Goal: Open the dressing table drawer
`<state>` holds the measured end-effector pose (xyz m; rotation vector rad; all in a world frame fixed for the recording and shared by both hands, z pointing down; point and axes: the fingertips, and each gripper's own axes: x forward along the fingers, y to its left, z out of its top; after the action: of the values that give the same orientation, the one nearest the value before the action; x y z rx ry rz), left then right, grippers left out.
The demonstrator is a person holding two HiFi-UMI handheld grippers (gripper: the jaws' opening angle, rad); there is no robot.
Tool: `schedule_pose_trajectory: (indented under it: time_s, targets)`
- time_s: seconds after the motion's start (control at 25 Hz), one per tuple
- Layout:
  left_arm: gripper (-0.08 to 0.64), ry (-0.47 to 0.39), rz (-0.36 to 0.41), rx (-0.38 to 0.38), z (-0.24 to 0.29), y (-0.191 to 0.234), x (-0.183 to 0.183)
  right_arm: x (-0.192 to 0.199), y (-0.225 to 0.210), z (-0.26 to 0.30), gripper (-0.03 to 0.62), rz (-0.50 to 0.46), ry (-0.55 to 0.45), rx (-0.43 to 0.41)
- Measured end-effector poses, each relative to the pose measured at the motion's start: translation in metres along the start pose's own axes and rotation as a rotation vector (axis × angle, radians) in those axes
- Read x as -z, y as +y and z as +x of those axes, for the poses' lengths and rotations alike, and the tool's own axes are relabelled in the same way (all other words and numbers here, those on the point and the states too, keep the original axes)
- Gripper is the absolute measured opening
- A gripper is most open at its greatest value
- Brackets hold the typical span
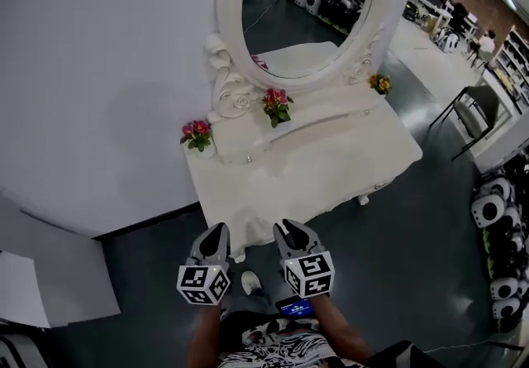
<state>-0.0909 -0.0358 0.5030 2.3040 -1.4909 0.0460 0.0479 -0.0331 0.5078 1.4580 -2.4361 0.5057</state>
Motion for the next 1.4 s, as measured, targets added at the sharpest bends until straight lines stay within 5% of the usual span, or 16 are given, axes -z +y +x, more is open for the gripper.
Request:
schedule_pose_trajectory:
  time_s: [0.28,0.72,1.4]
  targets:
    - [0.002,0.044,0.020,0.054,0.067,0.053,-0.020,-0.028,-0.015,0.088,0.091,-0.010,0.030,0.050]
    - [0.002,0.059,0.000,0.095,0.123,0.075,-0.031,-0.045,-0.035,0.132,0.107,-0.045,0.063,0.090]
    - [0.002,0.138,-0.038,0.001,0.171,0.114,-0.001,-0.017,-0.057,0.208,0.124,-0.074,0.190,-0.006]
